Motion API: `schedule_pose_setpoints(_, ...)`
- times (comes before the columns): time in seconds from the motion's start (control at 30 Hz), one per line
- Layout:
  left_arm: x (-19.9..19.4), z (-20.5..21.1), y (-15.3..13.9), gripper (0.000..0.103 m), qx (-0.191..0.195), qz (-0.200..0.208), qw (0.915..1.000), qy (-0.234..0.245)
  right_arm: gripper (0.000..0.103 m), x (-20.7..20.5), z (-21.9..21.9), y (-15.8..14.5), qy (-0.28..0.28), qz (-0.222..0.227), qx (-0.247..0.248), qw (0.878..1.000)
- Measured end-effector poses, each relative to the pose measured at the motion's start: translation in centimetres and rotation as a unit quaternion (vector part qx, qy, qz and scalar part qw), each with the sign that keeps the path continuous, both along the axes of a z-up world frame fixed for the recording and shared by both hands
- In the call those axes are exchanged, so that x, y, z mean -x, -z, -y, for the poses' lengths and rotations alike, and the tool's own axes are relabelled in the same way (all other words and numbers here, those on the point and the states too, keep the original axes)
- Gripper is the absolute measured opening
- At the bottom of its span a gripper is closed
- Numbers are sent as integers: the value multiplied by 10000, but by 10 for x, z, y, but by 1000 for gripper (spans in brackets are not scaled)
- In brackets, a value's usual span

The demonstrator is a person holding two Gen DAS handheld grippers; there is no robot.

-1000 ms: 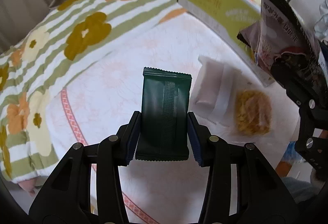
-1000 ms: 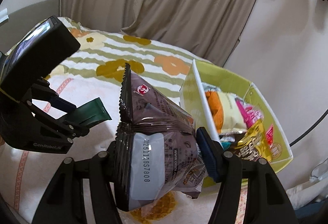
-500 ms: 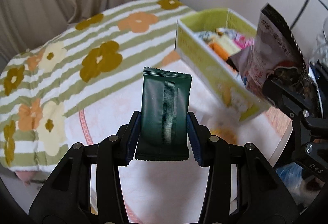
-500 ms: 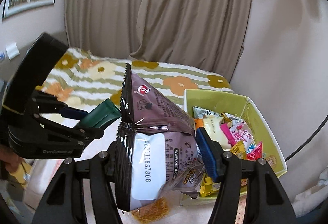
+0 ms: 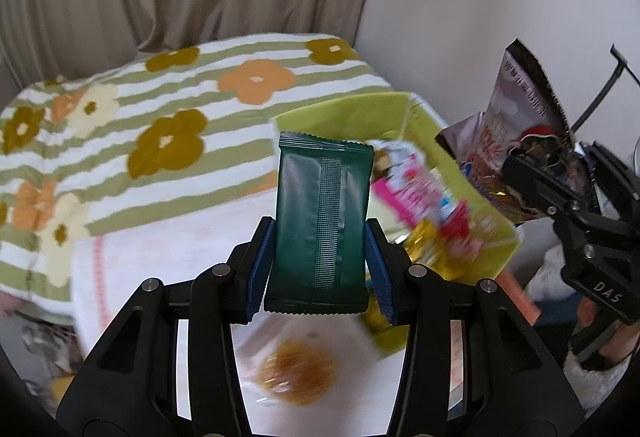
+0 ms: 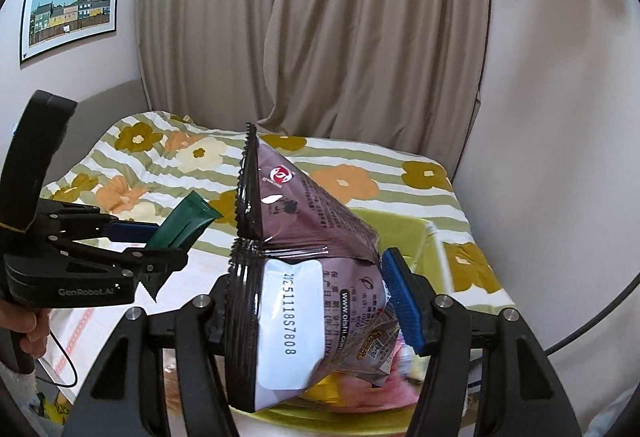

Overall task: Organize snacks
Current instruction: 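Carry both items over the cardboard box, then open both tools to drop the items into the box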

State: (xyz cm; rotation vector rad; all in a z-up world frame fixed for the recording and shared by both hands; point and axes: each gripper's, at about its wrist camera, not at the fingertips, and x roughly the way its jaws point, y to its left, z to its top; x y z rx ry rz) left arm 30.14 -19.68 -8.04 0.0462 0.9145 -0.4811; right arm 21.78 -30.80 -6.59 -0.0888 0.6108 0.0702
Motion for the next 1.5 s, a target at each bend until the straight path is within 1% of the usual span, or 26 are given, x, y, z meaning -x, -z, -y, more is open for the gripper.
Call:
schedule_pose_setpoints(0.13, -12, 35, 5, 41, 58, -121, 9999, 62, 57, -8, 28, 1, 30, -80, -90, 9999)
schedule_pose_setpoints(0.23, -23, 58, 8, 41, 52, -169, 9997, 191, 57, -18, 45, 4, 109, -153, -312, 9993)
schedule_pose_setpoints(0.3, -33, 70, 12, 41, 27, -213, 9994, 284, 57, -27, 52, 9, 203, -231, -245, 9992)
schedule_pose_setpoints(0.5, -60, 79, 25, 41, 20, -409, 9987, 316, 57, -58, 65, 30, 397, -607, -41, 9974)
schedule_pose_setpoints(0.57, -69, 79, 31, 41, -8, -484, 9984, 296, 58, -71, 69, 37, 410, -789, -96, 9960)
schedule_pose_setpoints(0.6, -73, 77, 34, 41, -9, -522, 9982, 296, 61, -77, 70, 41, 426, -888, -149, 9950)
schedule_pose_setpoints(0.63, -76, 76, 37, 41, -18, -558, 9980, 301, 66, -83, 72, 44, 448, -953, -179, 9943)
schedule_pose_setpoints(0.67, -79, 76, 39, 41, -39, -585, 9978, 304, 81, -85, 74, 46, 471, -953, -201, 9941)
schedule_pose_setpoints(0.73, -84, 75, 41, 41, -58, -605, 9977, 302, 103, -82, 75, 46, 490, -847, -237, 9949)
schedule_pose_setpoints(0.8, -89, 73, 44, 41, -43, -628, 9976, 286, 103, -75, 77, 45, 464, -746, -283, 9957)
schedule_pose_setpoints(0.97, -99, 76, 48, 41, -27, -687, 9972, 301, 103, -58, 82, 44, 593, -662, -322, 9955)
schedule_pose_setpoints(1.07, -104, 81, 48, 41, -71, -662, 9971, 356, 103, -51, 89, 46, 654, -706, -539, 9939)
schedule_pose_setpoints(1.17, -108, 89, 49, 41, -135, -671, 9968, 407, 103, -47, 92, 46, 724, -735, -648, 9926)
schedule_pose_setpoints(1.23, -110, 93, 48, 42, -109, -692, 9966, 430, 103, -46, 94, 46, 722, -748, -726, 9919)
schedule_pose_setpoints(1.27, -111, 96, 47, 49, -125, -682, 9965, 472, 103, -45, 95, 46, 714, -769, -764, 9915)
schedule_pose_setpoints(1.3, -110, 99, 46, 73, -214, -634, 9967, 470, 103, -43, 94, 46, 701, -800, -800, 9911)
schedule_pose_setpoints(1.33, -108, 100, 45, 89, -320, -561, 9970, 433, 103, -41, 93, 46, 687, -827, -828, 9908)
schedule_pose_setpoints(1.37, -106, 101, 44, 102, -409, -442, 9975, 373, 103, -38, 93, 45, 685, -843, -849, 9905)
schedule_pose_setpoints(1.4, -102, 99, 41, 102, -431, -326, 9980, 323, 103, -35, 92, 46, 682, -851, -861, 9903)
schedule_pose_setpoints(1.5, -94, 92, 38, 102, -466, -284, 9982, 229, 103, -27, 92, 45, 636, -890, -911, 9898)
